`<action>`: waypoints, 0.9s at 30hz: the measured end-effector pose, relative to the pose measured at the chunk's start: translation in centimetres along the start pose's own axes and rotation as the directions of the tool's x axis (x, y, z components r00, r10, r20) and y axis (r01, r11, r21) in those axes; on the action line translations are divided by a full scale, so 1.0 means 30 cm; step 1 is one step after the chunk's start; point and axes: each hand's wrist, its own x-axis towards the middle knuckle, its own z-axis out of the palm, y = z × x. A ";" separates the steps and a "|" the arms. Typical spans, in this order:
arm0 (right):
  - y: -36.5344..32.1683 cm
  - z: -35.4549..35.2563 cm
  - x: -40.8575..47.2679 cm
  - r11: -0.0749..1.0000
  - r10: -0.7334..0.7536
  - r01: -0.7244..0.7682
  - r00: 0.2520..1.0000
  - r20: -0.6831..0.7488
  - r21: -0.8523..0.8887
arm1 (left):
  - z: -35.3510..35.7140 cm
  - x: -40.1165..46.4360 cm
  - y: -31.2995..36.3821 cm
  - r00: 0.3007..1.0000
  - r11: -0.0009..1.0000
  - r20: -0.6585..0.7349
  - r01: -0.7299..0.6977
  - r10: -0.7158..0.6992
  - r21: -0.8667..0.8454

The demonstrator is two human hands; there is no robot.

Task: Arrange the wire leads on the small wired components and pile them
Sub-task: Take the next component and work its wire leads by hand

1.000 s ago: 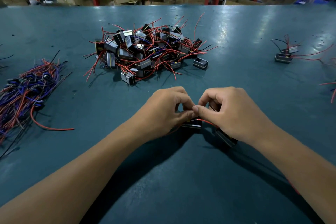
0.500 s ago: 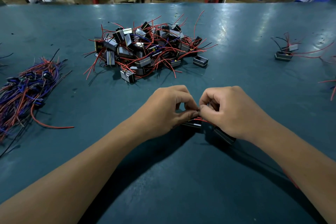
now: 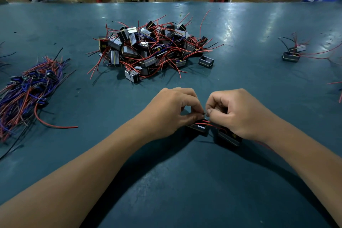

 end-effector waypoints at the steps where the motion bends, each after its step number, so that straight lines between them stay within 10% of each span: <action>1: 0.002 -0.001 0.000 1.000 0.002 -0.002 1.000 0.006 0.009 | 0.001 0.000 -0.002 1.000 1.000 -0.001 -0.002 0.002 -0.005; 27: -0.056 -0.048 -0.045 0.935 0.284 -0.268 0.958 -0.038 0.232 | -0.008 -0.009 -0.004 0.990 0.988 -0.041 0.131 -0.135 -0.078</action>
